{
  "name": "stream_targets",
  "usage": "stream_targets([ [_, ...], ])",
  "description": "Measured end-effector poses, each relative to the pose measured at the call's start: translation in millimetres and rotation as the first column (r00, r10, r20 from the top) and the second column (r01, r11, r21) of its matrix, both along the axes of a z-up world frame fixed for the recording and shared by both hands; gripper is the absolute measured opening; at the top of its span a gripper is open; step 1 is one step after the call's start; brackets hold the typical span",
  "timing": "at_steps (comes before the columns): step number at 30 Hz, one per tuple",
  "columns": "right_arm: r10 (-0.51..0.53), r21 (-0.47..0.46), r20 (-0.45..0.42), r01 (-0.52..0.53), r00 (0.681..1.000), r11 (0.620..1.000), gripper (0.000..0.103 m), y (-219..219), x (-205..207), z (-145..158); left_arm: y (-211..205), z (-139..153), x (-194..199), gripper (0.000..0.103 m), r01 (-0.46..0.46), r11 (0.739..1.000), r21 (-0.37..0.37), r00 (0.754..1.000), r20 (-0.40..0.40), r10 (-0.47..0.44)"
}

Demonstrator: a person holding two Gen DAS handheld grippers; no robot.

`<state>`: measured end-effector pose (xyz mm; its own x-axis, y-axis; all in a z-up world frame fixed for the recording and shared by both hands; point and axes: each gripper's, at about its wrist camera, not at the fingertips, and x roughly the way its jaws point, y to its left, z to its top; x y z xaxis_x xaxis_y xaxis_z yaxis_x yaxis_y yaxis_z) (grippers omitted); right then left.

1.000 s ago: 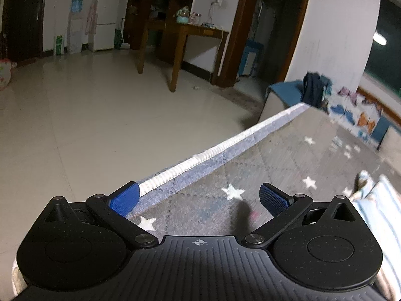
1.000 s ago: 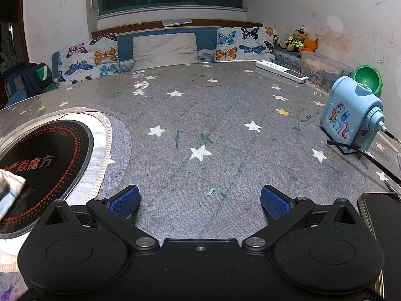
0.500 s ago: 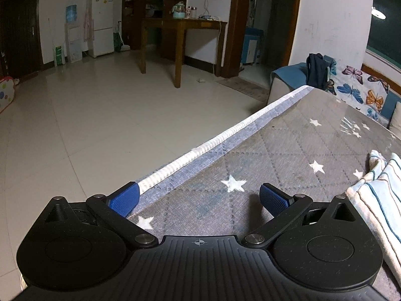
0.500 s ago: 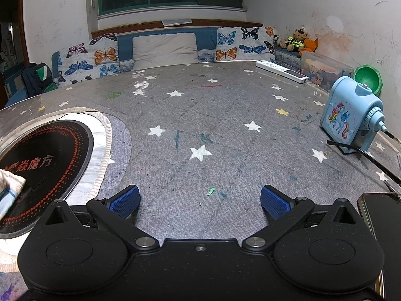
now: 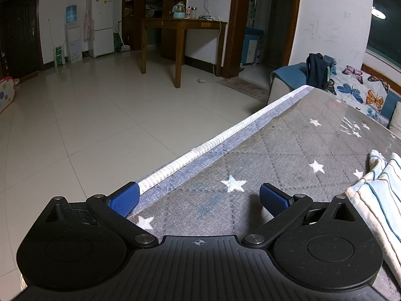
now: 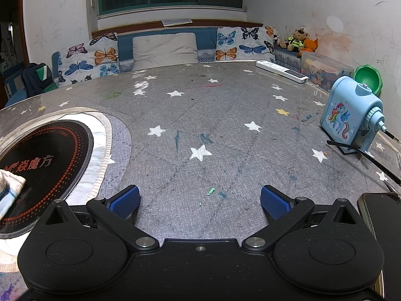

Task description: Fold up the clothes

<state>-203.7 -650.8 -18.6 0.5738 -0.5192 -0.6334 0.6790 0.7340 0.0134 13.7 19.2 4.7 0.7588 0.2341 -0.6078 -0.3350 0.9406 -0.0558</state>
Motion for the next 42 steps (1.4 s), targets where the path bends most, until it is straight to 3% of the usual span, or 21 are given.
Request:
stream_targets([
  [27,0.0,0.0,0.0,0.0,1.0,1.0,0.103,-0.1,0.0,0.0,0.4,1.3,-5.7,0.103,0.014,1.0,0.009,1.0,-0.014,-0.014],
  [36,0.0,0.0,0.0,0.0,1.0,1.0,0.103,0.0,-0.1,0.0,-12.5,3.2,-15.3,0.103,0.149,0.988,0.044,0.988,-0.036,-0.148],
  [42,0.0,0.0,0.0,0.0,1.0,1.0,0.103,-0.1,-0.1,0.0,-32.5,5.2,-37.6,0.103,0.308,0.949,0.065,0.951,-0.02,-0.307],
])
